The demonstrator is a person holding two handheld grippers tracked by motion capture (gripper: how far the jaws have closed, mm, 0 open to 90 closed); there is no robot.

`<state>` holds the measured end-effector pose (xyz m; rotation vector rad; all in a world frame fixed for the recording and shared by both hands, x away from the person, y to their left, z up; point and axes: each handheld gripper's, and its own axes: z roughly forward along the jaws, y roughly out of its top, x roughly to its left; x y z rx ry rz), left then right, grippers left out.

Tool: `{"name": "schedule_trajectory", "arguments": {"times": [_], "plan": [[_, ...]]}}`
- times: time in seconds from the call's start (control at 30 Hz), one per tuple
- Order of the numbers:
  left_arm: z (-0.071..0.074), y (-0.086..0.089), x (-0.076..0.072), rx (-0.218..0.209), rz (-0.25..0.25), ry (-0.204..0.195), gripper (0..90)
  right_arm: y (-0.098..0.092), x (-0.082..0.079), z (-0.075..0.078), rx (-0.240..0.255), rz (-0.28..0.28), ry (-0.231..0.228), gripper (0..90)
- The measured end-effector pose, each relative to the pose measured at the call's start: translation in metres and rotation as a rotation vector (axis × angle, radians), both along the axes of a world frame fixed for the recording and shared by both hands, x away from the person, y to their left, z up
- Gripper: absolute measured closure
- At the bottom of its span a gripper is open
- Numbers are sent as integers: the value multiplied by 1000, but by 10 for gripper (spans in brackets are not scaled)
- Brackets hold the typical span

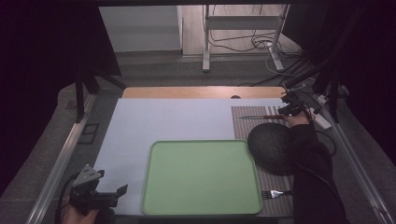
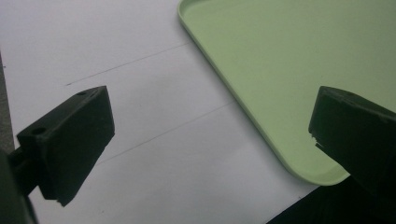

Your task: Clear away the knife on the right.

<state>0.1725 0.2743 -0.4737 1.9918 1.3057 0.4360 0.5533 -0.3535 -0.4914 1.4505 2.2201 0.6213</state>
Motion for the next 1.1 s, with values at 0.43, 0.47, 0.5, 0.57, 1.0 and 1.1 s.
{"name": "schedule_trajectory", "arguments": {"times": [0.43,0.47,0.5,0.57,1.0,1.1], "plan": [[0,-1,0,4,-5,-1,8,-6,-2,-8,-2,-20,46,895],[0,-1,0,4,-5,-1,8,-7,-3,-8,-3,-20,46,894],[0,-1,0,4,-5,-2,8,-7,-5,-8,1,-18,53,895],[0,-1,0,5,-6,-2,8,-8,-7,-8,6,-9,63,894],[0,-2,0,12,-9,-2,10,-13,-23,-5,53,22,130,895],[0,-2,-1,14,-10,-3,10,-13,-23,-6,53,21,129,895]]}}
